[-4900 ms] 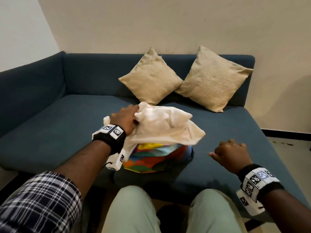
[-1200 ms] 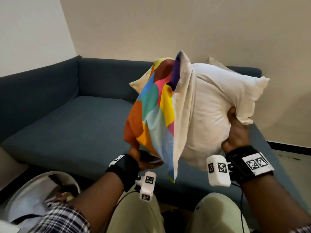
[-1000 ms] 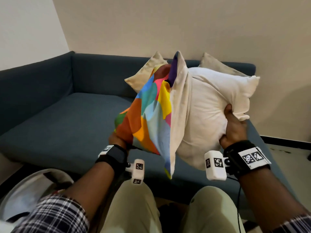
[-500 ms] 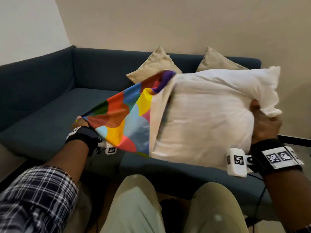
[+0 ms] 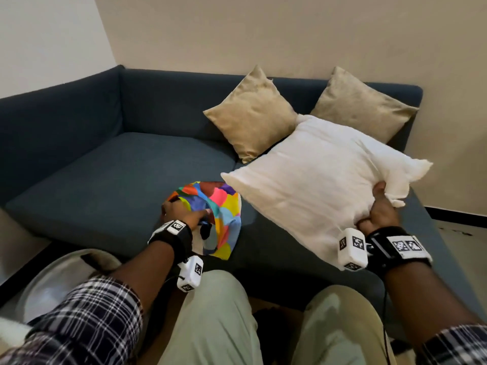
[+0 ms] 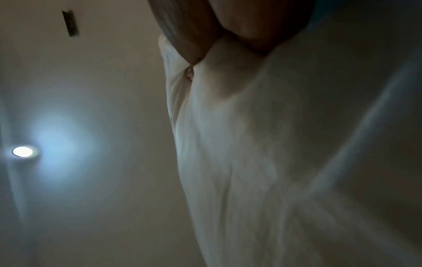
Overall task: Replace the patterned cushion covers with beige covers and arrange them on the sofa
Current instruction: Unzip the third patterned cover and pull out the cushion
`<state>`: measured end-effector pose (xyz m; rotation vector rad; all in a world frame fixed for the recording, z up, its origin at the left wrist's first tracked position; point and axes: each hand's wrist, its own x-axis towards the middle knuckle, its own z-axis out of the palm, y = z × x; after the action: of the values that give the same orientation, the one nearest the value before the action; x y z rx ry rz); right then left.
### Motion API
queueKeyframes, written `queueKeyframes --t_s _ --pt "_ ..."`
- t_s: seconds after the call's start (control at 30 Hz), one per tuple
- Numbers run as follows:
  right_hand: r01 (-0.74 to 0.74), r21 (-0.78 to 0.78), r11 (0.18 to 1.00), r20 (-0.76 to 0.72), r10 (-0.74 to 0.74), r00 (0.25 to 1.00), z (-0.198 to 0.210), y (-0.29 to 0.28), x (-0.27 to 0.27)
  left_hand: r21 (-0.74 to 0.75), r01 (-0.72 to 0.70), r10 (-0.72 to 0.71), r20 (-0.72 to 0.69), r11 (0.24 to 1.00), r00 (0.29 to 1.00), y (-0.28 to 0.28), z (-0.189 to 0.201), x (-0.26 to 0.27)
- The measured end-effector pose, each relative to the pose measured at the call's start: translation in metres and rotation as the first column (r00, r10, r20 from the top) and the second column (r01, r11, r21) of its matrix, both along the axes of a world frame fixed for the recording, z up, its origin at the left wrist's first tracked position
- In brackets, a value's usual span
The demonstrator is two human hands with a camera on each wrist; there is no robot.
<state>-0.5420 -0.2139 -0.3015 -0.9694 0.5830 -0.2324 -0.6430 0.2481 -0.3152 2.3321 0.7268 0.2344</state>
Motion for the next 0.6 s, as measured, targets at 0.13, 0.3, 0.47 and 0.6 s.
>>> queueKeyframes --t_s 0.13,0.3,0.47,0.6 --pt "-0.232 -0.107 0.967 -0.078 0.224 0.971 -0.021 0.006 0.007 0.067 -0.005 0.015 -0.143 0.998 0.99 -0.022 -0.018 0.002" --pt "-0.325 -0.407 0.854 -0.206 0.261 0.943 -0.051 0.019 0.011 0.201 0.227 -0.127 -0.414 0.953 0.901 -0.042 -0.018 0.016" --pt "-0.553 -0.611 0.566 -0.429 0.351 0.832 -0.06 0.045 -0.011 0.198 0.411 -0.243 -0.556 0.89 0.795 -0.042 -0.031 0.027" --pt "-0.4 -0.656 0.64 -0.172 0.389 0.905 -0.03 0.044 -0.016 0.196 0.464 -0.302 -0.536 0.864 0.788 -0.038 -0.04 0.032"
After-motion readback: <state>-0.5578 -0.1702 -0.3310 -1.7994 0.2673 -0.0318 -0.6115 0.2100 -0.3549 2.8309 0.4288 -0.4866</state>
